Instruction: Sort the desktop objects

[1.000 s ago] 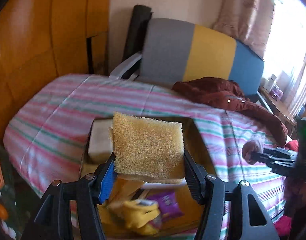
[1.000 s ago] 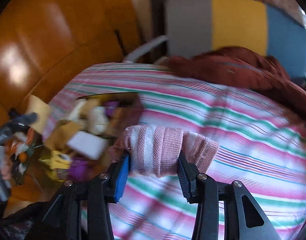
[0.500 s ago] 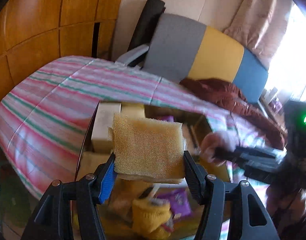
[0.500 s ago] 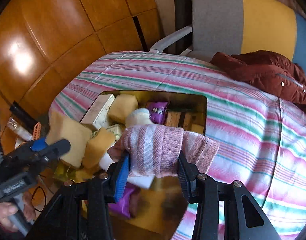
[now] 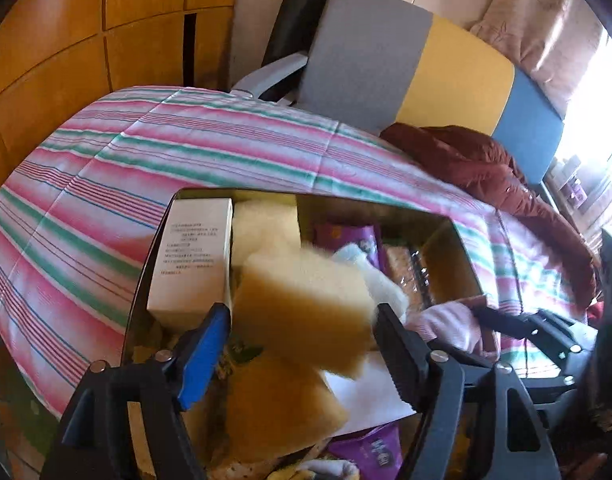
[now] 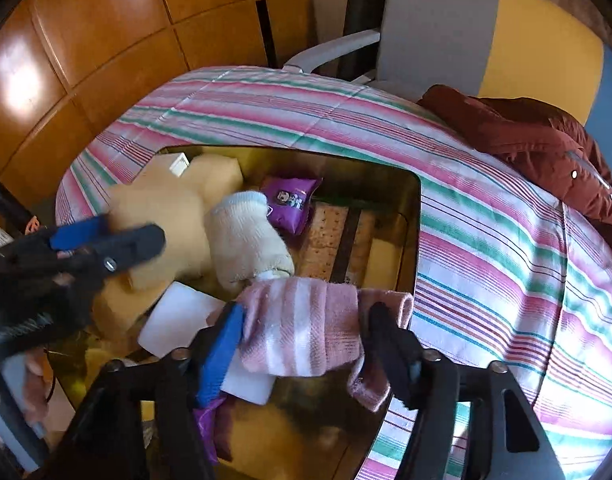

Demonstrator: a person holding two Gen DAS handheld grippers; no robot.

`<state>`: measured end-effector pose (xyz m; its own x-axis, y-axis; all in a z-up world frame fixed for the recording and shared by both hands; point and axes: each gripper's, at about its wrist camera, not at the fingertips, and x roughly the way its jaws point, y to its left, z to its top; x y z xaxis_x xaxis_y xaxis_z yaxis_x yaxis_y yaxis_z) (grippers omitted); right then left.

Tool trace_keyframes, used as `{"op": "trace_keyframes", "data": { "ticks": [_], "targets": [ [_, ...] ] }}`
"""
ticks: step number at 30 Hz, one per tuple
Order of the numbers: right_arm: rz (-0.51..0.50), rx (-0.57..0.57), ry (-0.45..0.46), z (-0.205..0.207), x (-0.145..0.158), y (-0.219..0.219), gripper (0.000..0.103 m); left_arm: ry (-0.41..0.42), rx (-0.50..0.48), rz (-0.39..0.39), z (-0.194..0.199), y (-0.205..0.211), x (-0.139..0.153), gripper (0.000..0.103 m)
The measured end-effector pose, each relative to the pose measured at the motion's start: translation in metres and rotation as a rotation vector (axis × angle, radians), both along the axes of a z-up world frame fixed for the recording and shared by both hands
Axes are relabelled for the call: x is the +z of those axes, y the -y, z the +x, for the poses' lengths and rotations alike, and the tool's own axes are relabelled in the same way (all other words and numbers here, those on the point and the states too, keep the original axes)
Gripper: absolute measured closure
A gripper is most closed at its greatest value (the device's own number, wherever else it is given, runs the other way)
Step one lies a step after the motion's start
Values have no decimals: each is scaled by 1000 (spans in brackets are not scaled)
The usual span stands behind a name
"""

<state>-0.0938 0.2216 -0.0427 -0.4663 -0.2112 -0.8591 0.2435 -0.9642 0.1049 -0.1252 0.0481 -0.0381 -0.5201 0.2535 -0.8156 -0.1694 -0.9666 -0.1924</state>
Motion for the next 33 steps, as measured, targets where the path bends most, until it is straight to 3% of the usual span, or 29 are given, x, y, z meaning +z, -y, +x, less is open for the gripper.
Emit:
{"op": "trace_keyframes", "data": {
  "ticks": [7,16,23,33],
  "targets": [
    [-40,-17,-63,14,18,1,16,-78,34,-39,18,5,13,22],
    [18,3,-159,39,34,21,5,-199,101,-97,52,16,49,22],
    [25,-60,-194,60,34,21,3,-252,152,-139,75,22,67,22],
    [40,-131,-234,91,34,20,2,-245,209,-174,91,24,69,22]
  ]
}}
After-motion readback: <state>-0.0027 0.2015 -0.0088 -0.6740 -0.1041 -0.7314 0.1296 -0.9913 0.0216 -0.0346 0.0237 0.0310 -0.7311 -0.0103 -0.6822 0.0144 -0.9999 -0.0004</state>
